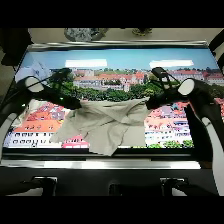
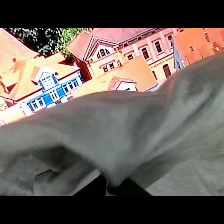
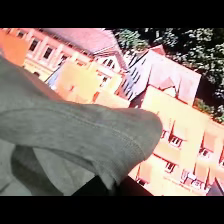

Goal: Fold the shirts.

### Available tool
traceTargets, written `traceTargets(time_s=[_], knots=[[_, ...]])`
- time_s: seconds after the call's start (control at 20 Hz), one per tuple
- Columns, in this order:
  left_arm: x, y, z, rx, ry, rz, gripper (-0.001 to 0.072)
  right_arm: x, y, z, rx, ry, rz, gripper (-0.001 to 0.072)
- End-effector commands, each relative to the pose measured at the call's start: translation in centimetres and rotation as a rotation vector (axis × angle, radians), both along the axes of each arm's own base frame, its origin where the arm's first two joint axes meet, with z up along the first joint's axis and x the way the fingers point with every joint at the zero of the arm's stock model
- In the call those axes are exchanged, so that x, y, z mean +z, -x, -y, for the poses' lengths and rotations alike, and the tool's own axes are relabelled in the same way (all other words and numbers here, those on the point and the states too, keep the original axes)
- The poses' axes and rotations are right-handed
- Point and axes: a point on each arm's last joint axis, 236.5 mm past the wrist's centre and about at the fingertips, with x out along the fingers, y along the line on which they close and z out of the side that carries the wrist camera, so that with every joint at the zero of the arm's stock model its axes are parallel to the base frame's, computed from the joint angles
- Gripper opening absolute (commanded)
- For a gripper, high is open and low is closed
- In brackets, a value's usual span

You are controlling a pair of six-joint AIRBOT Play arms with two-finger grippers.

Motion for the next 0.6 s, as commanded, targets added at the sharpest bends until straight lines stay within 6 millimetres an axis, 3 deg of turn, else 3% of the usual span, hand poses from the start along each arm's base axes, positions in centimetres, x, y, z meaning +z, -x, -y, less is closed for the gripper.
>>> traceTargets(time_s=[0.0,0.05,0.1,0.25,0.35,0.45,0.55], knots=[[-3.7,-1.7,2.6,-0.001,0.093,-0.138,0.0586,-3.3,-4.1,-2.2,-0.163,-0.177,0.004,0.0221],[-3.3,-1.9,1.6,-0.015,0.063,-0.144,0.0682,-2.9,-4.2,-2.4,-0.166,-0.193,0.008,0.0430],[-2.6,-2.1,-0.5,-0.021,0.005,-0.138,0.0682,-1.8,-3.9,-2.5,-0.123,-0.179,0.027,0.0556],[0.4,-3.2,-10.1,0.190,-0.146,-0.108,0.0680,1.7,-1.8,-0.6,0.060,0.001,0.055,0.0605],[1.4,-2.3,-15.0,0.373,-0.129,-0.134,0.0679,2.2,0.1,1.7,0.109,0.110,0.004,0.0606],[0.2,0.6,-17.9,0.454,-0.123,-0.195,0.0674,0.9,3.3,3.8,0.100,0.069,-0.152,0.0606],[-2.7,5.2,-18.5,0.478,-0.111,-0.295,0.0673,-0.6,6.0,5.5,0.086,0.013,-0.270,0.0603]])
